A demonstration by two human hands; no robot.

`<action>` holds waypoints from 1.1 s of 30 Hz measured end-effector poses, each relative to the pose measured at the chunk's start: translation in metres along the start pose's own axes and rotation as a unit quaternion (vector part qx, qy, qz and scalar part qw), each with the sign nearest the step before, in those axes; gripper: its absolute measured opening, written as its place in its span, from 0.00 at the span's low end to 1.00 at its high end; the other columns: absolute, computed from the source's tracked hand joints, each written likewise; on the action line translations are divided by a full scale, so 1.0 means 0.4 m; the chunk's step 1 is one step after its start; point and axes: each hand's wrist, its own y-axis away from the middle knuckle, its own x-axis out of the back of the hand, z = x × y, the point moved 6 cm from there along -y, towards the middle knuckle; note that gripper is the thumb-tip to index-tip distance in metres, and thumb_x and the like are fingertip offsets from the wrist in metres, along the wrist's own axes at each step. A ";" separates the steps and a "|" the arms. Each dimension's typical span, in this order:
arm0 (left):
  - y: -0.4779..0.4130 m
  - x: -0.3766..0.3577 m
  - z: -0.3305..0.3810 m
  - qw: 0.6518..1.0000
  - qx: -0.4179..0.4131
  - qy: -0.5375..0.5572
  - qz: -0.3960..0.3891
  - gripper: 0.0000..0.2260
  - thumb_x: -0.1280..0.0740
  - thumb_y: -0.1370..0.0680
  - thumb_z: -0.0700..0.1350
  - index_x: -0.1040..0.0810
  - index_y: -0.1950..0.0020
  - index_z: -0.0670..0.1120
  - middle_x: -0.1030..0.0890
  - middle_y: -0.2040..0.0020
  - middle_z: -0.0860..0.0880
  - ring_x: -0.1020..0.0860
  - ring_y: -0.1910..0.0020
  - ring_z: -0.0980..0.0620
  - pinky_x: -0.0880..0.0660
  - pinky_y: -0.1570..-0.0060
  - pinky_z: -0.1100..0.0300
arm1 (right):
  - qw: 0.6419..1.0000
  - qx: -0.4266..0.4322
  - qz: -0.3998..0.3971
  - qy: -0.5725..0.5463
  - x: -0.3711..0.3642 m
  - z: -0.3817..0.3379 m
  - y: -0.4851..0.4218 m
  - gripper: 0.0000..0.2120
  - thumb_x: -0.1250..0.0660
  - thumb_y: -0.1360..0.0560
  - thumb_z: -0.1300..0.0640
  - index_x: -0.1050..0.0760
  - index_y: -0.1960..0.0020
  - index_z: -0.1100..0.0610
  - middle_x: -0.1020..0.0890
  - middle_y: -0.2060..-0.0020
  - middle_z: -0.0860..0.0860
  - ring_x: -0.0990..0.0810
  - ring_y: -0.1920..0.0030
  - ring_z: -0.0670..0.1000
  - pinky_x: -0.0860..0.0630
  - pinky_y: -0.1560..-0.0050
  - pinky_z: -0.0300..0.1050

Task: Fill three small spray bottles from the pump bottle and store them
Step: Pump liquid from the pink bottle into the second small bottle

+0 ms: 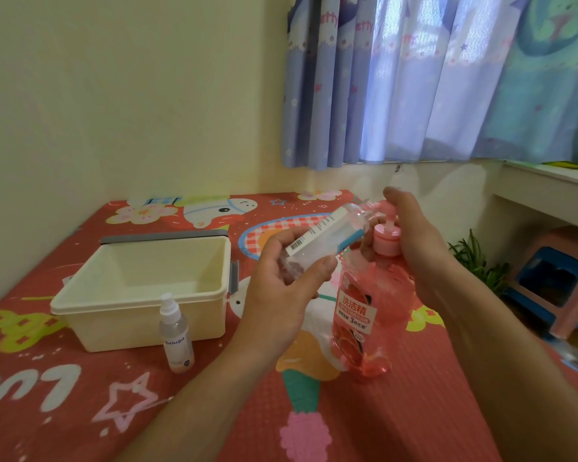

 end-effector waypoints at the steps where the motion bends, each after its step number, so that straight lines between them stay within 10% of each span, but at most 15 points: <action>1: 0.000 -0.001 0.001 1.000 0.000 0.003 0.000 0.16 0.27 0.28 0.44 0.26 0.44 0.56 0.18 0.52 0.51 0.18 0.59 0.56 0.24 0.64 0.68 | 1.000 0.001 0.002 0.000 0.000 -0.001 -0.001 0.29 0.45 0.22 0.39 0.25 0.73 0.55 0.22 0.73 0.57 0.24 0.74 0.49 0.33 0.67 0.45; 33: -0.001 0.003 0.004 1.000 0.002 0.008 -0.010 0.16 0.27 0.27 0.44 0.26 0.45 0.58 0.18 0.51 0.49 0.17 0.56 0.52 0.24 0.63 0.68 | 1.000 0.009 -0.005 0.000 -0.003 0.000 -0.004 0.30 0.44 0.23 0.36 0.23 0.73 0.55 0.21 0.73 0.57 0.24 0.69 0.53 0.32 0.65 0.48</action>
